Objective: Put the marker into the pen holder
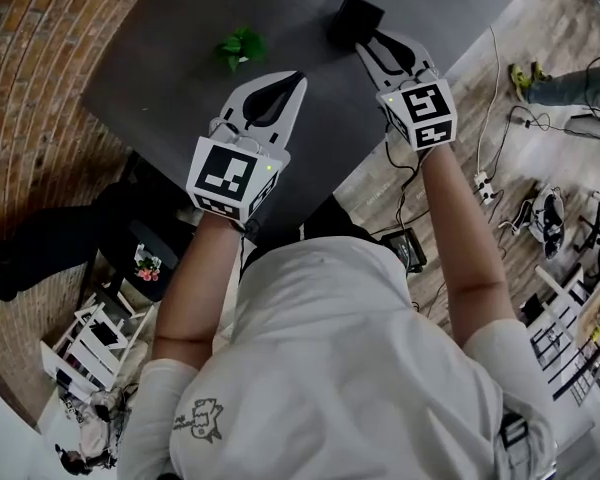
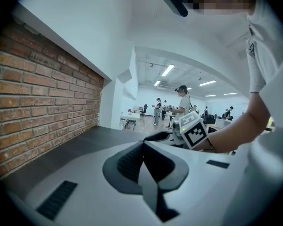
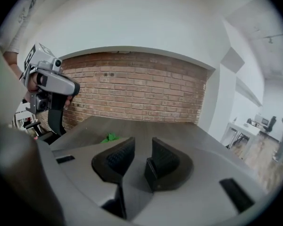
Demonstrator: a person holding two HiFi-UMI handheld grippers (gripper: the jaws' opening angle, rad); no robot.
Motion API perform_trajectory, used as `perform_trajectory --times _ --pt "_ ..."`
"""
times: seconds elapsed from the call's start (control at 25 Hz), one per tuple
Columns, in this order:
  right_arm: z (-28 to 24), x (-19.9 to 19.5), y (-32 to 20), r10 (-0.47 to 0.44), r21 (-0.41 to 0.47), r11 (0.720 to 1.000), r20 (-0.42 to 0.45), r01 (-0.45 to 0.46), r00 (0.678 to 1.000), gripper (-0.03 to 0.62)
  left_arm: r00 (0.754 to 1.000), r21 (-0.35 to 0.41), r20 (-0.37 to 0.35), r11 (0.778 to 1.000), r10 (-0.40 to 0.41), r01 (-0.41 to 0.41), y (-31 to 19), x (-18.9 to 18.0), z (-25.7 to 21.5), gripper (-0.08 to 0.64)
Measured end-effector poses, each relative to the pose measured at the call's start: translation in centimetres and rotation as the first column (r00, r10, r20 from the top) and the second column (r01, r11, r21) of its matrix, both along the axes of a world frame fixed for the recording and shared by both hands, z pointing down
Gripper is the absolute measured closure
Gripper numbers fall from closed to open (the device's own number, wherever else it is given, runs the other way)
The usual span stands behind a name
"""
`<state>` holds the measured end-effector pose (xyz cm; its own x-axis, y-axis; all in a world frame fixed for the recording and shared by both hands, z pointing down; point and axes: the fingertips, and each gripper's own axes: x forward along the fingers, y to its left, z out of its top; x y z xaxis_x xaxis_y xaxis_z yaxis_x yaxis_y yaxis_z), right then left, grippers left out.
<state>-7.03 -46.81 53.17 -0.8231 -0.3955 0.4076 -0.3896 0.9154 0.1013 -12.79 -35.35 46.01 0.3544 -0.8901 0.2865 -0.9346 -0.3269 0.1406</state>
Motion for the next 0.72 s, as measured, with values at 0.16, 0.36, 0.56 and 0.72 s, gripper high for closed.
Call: perform_trajectory --times 0.16,0.36,0.56,0.72 --pt "-2.8 0.3 2.3 0.019 0.024 1.000 0.034 -0.020 0.999 0.471 1.000 0.025 0.006 1.000 0.008 -0.008 2.2 0.1 -1.4 0.549" --pt "-6.4 1.0 5.8 0.056 0.064 0.996 0.081 -0.062 0.995 0.485 0.999 0.058 0.020 0.998 0.031 -0.032 5.2 0.5 -3.2 0.549" --pt "-9.6 1.8 10.5 0.072 0.095 0.992 0.127 -0.084 0.989 0.505 0.998 0.102 0.031 0.993 0.048 -0.051 8.7 0.7 -5.3 0.549" --pt "-11.4 2.4 15.0 0.068 0.110 0.990 0.154 -0.086 0.986 0.515 0.998 0.138 0.032 0.989 0.059 -0.062 12.2 1.0 -6.5 0.549"
